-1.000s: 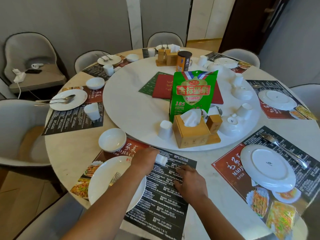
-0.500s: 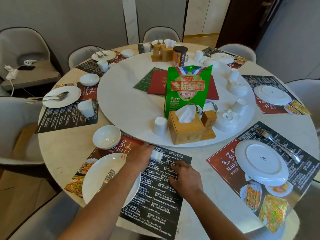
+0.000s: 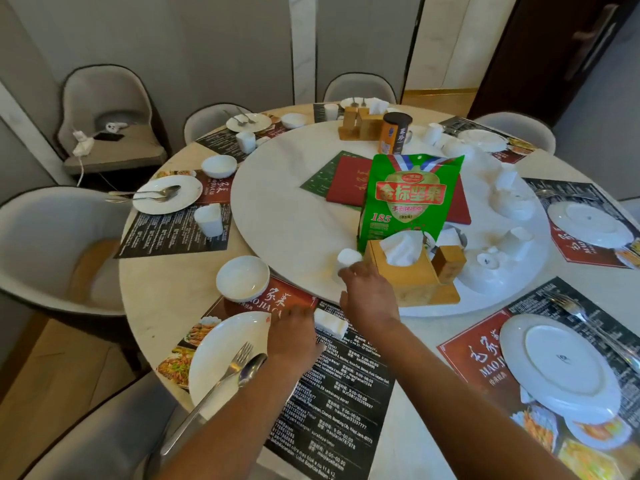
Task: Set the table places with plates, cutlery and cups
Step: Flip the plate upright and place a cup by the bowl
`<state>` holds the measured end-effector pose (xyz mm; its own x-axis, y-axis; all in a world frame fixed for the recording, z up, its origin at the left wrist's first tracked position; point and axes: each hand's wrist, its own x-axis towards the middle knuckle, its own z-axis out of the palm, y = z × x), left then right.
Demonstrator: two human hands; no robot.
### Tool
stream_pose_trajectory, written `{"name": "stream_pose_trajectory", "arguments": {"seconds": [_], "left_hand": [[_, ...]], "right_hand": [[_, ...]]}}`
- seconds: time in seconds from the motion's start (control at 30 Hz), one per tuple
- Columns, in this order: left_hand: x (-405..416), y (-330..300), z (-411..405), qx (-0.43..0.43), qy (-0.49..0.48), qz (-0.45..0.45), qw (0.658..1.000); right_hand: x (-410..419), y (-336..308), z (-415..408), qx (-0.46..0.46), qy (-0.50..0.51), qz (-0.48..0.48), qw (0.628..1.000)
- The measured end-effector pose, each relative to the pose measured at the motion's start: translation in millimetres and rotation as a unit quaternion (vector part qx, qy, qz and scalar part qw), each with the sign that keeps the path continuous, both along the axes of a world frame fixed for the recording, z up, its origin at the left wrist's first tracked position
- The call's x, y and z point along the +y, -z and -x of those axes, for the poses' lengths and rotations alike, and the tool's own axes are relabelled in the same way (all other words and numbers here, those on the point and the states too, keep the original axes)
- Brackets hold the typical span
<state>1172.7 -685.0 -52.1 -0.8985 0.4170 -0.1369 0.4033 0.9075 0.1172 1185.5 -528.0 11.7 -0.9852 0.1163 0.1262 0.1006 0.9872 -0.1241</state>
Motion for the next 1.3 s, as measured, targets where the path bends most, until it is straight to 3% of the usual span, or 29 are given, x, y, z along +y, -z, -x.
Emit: {"name": "stream_pose_trajectory", "arguments": {"seconds": [0.13,0.27,0.67,0.8,0.87,0.93,1.03,1.13,1.3], "left_hand": [[3.2,2.4,22.8,-0.045,-0.012,0.021,0.999],[6.7,6.9,34.6,-0.090,-0.032,0.016,0.995],[5.0,7.1,33.2,-0.094,-0.050,-0.027,0.994],[2.5,-1.6,16.3,-0.052,-0.022,0.006,0.998],[1.5,-7.8,-0.8,-0.025,-0.006,0.011,1.000],[0.8,-13.2,-23.1,-0.005,0.015,0.015,1.000],[0.0,-15.6,-56.3,0.011,0.054,0.018,0.998],[-2.8,-13.4,-80.8,0.020,0.089,0.003,0.996],[-5.0,-9.5,-97.0,0.010,0.097,-0.003,0.995]], "right_hand": [[4.4,-2.4,40.5,-0.084,-0.011,-0.161,0.983],[12.9,1.4,62.0,-0.151,-0.028,-0.250,0.956],[6.4,-22.0,67.9,-0.101,-0.105,-0.271,0.951],[8.6,-32.2,35.9,-0.059,-0.032,-0.167,0.984],[10.0,-36.1,8.3,-0.052,0.041,-0.034,0.997],[10.6,-34.8,-25.4,-0.014,0.118,0.129,0.984],[7.6,-19.7,-75.5,0.063,0.199,0.314,0.926],[-1.1,-1.8,-114.2,0.075,0.242,0.365,0.896],[-5.4,25.0,-142.4,0.058,0.255,0.373,0.890]]}}
